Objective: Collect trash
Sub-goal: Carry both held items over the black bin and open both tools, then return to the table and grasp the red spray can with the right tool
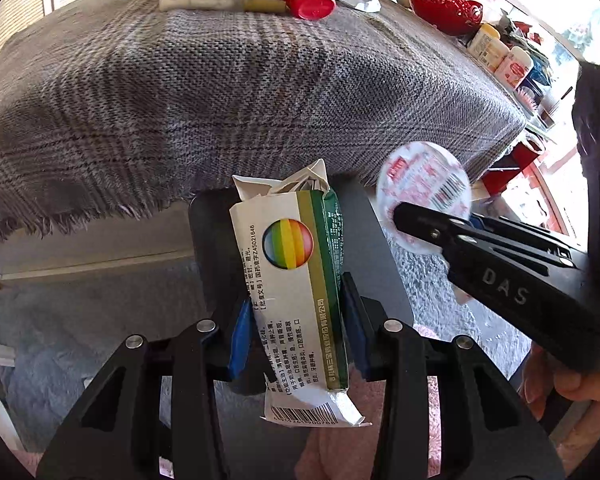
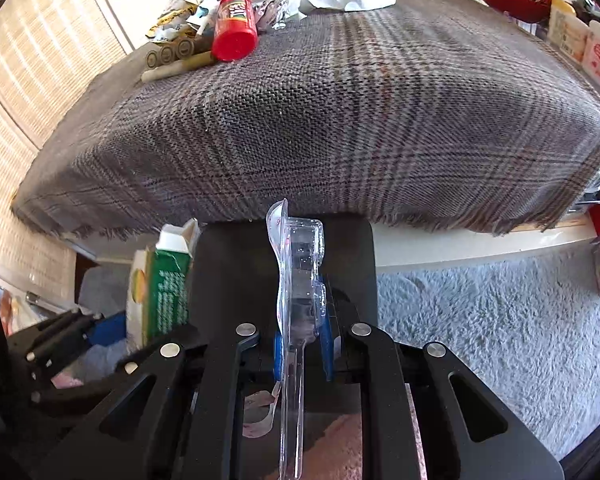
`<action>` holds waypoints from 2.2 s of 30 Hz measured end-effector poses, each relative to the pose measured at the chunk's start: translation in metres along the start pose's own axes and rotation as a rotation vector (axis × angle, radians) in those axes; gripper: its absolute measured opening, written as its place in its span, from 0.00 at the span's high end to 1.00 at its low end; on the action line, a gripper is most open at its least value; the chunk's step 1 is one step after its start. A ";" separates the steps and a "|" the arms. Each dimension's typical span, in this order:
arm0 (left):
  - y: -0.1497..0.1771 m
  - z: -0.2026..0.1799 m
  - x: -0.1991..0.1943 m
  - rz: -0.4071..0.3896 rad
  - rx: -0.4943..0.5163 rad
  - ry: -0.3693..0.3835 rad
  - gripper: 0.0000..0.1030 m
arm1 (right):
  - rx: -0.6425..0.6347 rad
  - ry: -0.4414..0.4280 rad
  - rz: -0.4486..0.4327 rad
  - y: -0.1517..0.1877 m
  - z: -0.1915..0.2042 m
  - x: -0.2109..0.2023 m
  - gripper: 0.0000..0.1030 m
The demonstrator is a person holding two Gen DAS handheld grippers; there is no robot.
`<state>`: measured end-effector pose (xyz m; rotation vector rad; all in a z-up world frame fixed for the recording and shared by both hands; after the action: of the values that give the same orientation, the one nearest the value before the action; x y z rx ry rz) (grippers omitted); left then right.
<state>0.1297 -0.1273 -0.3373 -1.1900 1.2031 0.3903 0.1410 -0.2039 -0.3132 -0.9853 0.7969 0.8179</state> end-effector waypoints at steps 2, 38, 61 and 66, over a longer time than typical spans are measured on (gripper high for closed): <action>-0.003 0.001 0.001 -0.003 0.001 0.008 0.60 | 0.001 -0.001 0.001 -0.004 0.004 0.003 0.83; -0.026 0.068 -0.090 -0.136 -0.007 -0.197 0.09 | 0.051 0.032 -0.212 -0.058 0.001 -0.078 0.03; -0.106 0.138 -0.072 -0.142 -0.059 -0.243 0.09 | -0.066 -0.062 -0.157 -0.149 0.081 -0.004 0.35; -0.119 0.142 -0.066 -0.147 -0.060 -0.236 0.09 | -0.060 -0.060 -0.139 -0.154 0.080 0.010 0.48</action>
<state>0.2680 -0.0306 -0.2368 -1.2382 0.9000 0.4456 0.2944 -0.1785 -0.2358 -1.0528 0.6476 0.7515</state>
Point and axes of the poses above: each gripper's, at about its wrist camera, not at the fingertips, and x roughly the way its jaws point, z to its left, y to its underside, the point moved 8 cm from there along x, roughly the way its jaws point, and after that the axes turned 14 degrees about x, right-handed, at the moved point
